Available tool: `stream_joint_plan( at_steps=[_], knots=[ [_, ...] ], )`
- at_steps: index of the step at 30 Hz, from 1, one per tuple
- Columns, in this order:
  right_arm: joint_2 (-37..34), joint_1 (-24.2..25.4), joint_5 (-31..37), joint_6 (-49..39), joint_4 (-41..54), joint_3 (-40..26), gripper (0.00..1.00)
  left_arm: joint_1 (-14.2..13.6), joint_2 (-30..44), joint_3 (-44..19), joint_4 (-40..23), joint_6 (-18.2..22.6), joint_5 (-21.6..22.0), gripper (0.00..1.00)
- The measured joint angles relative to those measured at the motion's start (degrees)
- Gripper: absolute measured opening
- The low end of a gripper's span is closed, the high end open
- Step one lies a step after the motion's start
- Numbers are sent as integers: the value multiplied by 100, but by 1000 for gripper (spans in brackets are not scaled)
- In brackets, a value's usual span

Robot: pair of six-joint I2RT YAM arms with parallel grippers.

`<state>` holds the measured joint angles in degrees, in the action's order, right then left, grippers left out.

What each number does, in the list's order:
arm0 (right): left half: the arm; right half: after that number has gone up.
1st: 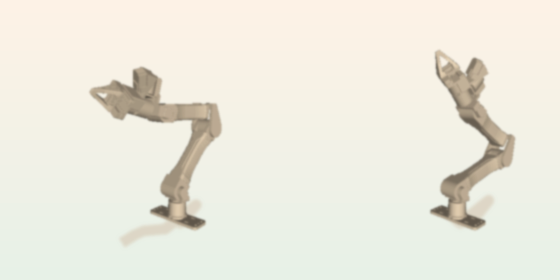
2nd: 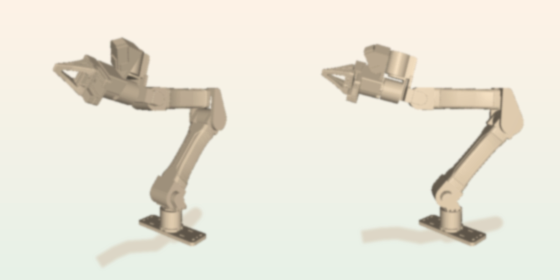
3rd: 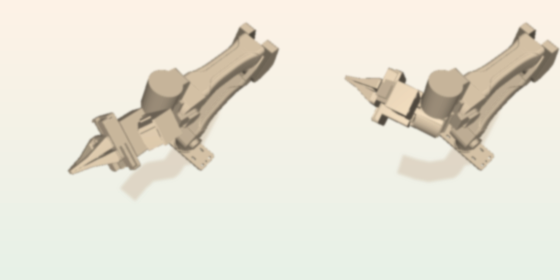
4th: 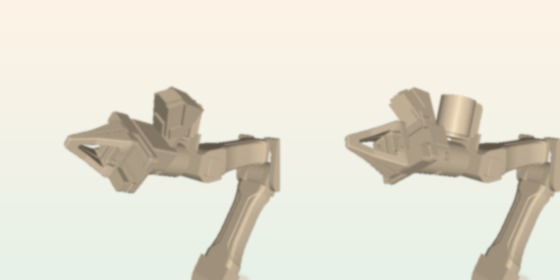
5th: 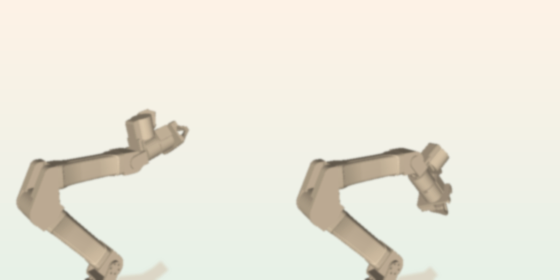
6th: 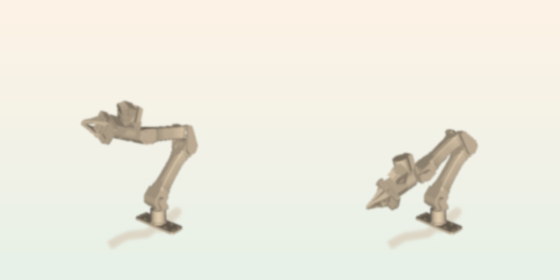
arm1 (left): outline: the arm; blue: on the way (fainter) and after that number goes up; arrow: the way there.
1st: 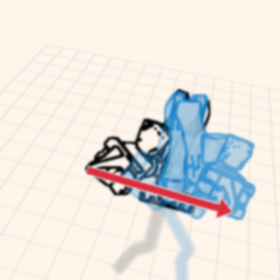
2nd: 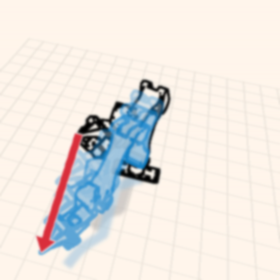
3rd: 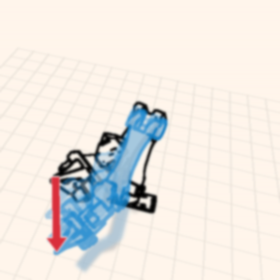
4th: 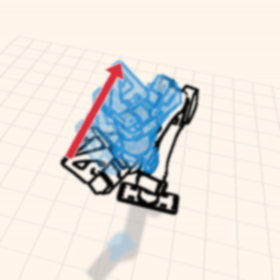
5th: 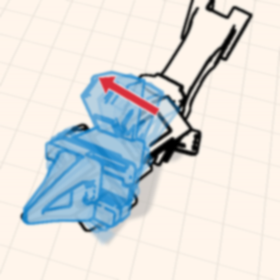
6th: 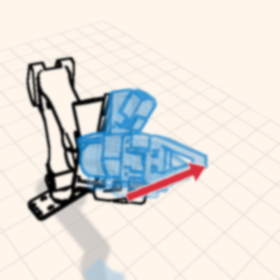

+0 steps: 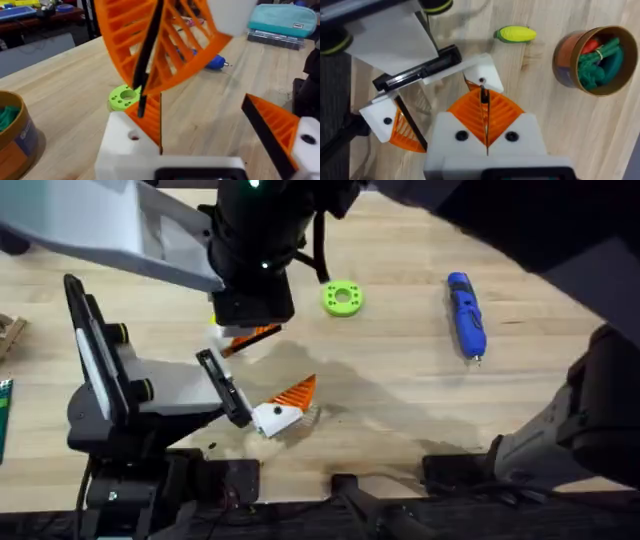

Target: Pick up the gripper from the table and insert it into the empty holder that is missing its gripper. Then pick up a screw, insert it into the mounting hole, and use the screwdriver to tighten it. Finally, clean up the table by picking up the vegetable and placing it into the bucket.

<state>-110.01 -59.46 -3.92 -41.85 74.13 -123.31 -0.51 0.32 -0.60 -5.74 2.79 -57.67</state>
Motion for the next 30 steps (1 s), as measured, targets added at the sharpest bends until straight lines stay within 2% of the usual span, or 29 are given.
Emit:
stream_joint_plan(
  at_steps=[21,30],
  knots=[
    [0,0,2,0,65,0,7,0,0,0,0,0,0,985],
    [0,-137,349,2,-12,0,7,0,0,0,0,0,0,985]
  ],
)
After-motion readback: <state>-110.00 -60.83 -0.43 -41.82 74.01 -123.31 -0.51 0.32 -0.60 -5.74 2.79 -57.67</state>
